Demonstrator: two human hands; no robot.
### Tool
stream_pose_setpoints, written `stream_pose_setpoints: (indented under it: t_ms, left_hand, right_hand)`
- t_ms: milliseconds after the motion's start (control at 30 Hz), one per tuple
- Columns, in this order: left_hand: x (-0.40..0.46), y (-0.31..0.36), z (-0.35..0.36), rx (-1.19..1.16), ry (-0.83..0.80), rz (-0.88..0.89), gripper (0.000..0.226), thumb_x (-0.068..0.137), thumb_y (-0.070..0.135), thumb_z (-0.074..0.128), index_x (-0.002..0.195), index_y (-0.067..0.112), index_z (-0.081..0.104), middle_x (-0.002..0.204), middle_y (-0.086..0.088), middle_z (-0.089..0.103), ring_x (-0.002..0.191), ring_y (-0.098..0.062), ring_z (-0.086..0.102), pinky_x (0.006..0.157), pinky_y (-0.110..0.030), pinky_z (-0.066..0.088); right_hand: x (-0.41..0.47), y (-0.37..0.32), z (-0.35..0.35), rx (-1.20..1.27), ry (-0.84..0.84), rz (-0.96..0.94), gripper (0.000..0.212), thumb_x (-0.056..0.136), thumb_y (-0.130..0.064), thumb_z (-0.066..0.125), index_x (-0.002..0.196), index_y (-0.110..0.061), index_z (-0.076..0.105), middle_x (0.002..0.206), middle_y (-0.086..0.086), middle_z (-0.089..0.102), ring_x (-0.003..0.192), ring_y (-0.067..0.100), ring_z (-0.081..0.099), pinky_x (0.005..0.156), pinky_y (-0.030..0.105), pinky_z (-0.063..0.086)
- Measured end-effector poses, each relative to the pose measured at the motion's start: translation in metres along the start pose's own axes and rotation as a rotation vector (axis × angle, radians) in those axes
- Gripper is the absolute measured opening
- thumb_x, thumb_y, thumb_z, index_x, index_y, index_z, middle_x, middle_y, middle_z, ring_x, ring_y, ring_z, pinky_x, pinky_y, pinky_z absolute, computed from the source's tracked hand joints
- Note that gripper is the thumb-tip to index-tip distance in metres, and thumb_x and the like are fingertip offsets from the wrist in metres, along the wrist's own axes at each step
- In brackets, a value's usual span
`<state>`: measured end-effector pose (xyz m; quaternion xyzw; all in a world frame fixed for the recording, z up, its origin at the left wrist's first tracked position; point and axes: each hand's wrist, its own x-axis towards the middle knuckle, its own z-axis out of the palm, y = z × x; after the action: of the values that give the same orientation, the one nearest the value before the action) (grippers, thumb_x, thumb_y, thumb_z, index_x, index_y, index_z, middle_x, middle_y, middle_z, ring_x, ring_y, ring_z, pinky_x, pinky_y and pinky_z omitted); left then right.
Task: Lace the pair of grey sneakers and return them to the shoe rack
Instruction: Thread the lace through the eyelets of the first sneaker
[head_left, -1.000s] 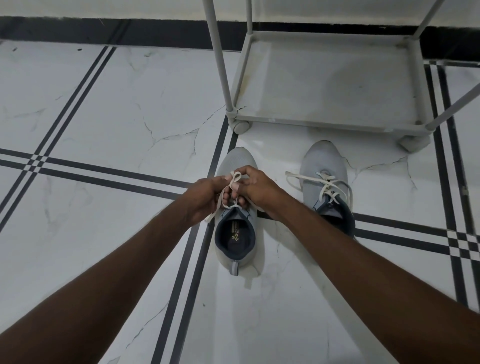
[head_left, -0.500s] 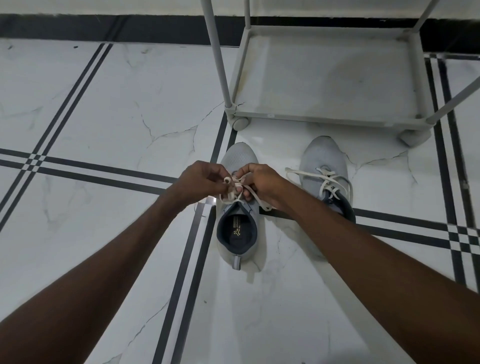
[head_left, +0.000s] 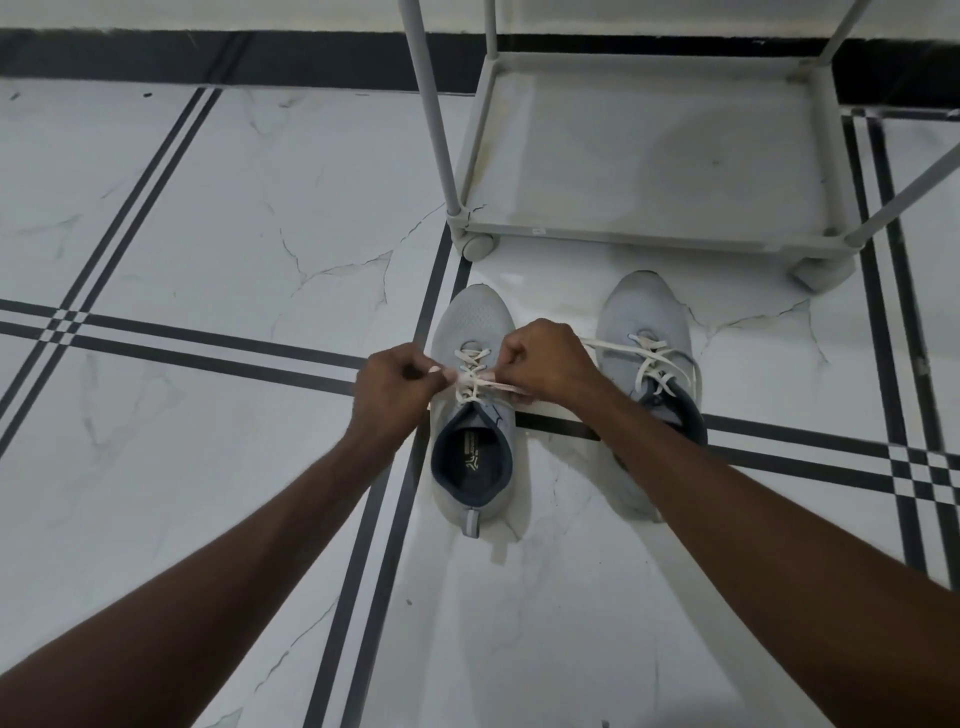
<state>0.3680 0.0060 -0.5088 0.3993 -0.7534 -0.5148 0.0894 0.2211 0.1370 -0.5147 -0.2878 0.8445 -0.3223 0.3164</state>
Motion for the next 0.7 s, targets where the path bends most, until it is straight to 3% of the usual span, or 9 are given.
stream_pose_setpoints:
  t_ms: [67,133,233,300,367,500,600,700]
  left_hand:
    - [-0.001,-0.01,-0.011,0.012,0.011,-0.077,0.021,0.077,0.021,0.08,0.067,0.012,0.063,0.074,-0.004,0.075,0.071,-0.019,0.07,0.075,-0.04,0.056]
    - [-0.003,-0.013,-0.016,0.115,-0.091,-0.018,0.016,0.083,0.018,0.074,0.076,0.011,0.062,0.071,-0.004,0.074,0.065,-0.017,0.071,0.07,-0.04,0.06]
    - [-0.003,-0.007,-0.019,0.406,-0.235,0.305,0.011,0.087,0.004,0.064,0.087,0.015,0.06,0.067,0.002,0.07,0.061,-0.017,0.069,0.058,-0.036,0.057]
    - [-0.003,-0.004,-0.022,0.622,-0.261,0.501,0.019,0.081,-0.001,0.066,0.093,0.015,0.063,0.066,0.003,0.069,0.061,-0.017,0.066,0.054,-0.027,0.045]
    - [-0.007,-0.004,-0.023,0.824,-0.255,0.624,0.021,0.077,0.001,0.067,0.094,0.014,0.065,0.069,-0.001,0.071,0.062,-0.024,0.066,0.055,-0.025,0.036]
    - [-0.022,-0.019,-0.026,1.072,-0.172,0.709,0.018,0.079,0.013,0.048,0.082,0.015,0.065,0.064,-0.001,0.067,0.053,-0.029,0.063,0.048,-0.025,0.03]
    - [-0.026,-0.032,-0.037,1.066,-0.118,0.693,0.03,0.085,0.018,0.039,0.078,0.016,0.068,0.063,0.0,0.067,0.046,-0.025,0.06,0.044,-0.024,0.037]
    - [-0.032,-0.037,-0.041,1.037,-0.138,0.689,0.04,0.086,0.024,0.027,0.074,0.015,0.064,0.06,0.002,0.066,0.042,-0.02,0.057,0.043,-0.019,0.027]
  right_hand:
    - [-0.004,0.009,-0.002,-0.168,-0.002,-0.04,0.02,0.076,-0.022,0.076,0.062,-0.01,0.07,0.055,0.001,0.063,0.049,0.012,0.056,0.054,0.024,0.047]
    - [-0.004,0.016,-0.002,-0.241,-0.043,-0.067,0.029,0.081,-0.019,0.071,0.056,-0.007,0.063,0.054,0.004,0.059,0.052,0.014,0.05,0.051,0.024,0.037]
    - [-0.005,0.01,0.003,-0.314,-0.038,-0.132,0.024,0.086,-0.019,0.068,0.064,-0.009,0.063,0.062,0.004,0.059,0.059,0.017,0.054,0.051,0.025,0.035]
    - [-0.006,0.005,0.002,-0.386,-0.037,-0.208,0.008,0.087,-0.018,0.066,0.082,-0.011,0.068,0.08,0.01,0.068,0.073,0.025,0.061,0.058,0.029,0.041]
    - [-0.006,0.002,0.0,-0.504,-0.042,-0.317,0.008,0.088,-0.018,0.061,0.089,-0.013,0.068,0.086,0.011,0.069,0.078,0.029,0.062,0.061,0.03,0.038]
    - [-0.011,0.005,-0.006,-0.742,-0.071,-0.518,0.014,0.088,-0.017,0.055,0.075,-0.017,0.06,0.074,0.006,0.063,0.068,0.026,0.054,0.061,0.031,0.031]
    - [-0.012,0.025,-0.01,-0.897,-0.027,-0.577,0.01,0.084,-0.019,0.063,0.075,-0.017,0.063,0.064,0.006,0.065,0.058,0.029,0.06,0.057,0.031,0.03]
    - [-0.015,0.048,-0.013,-0.942,0.043,-0.574,0.01,0.077,-0.016,0.069,0.074,-0.018,0.061,0.054,0.003,0.06,0.047,0.028,0.056,0.052,0.03,0.025]
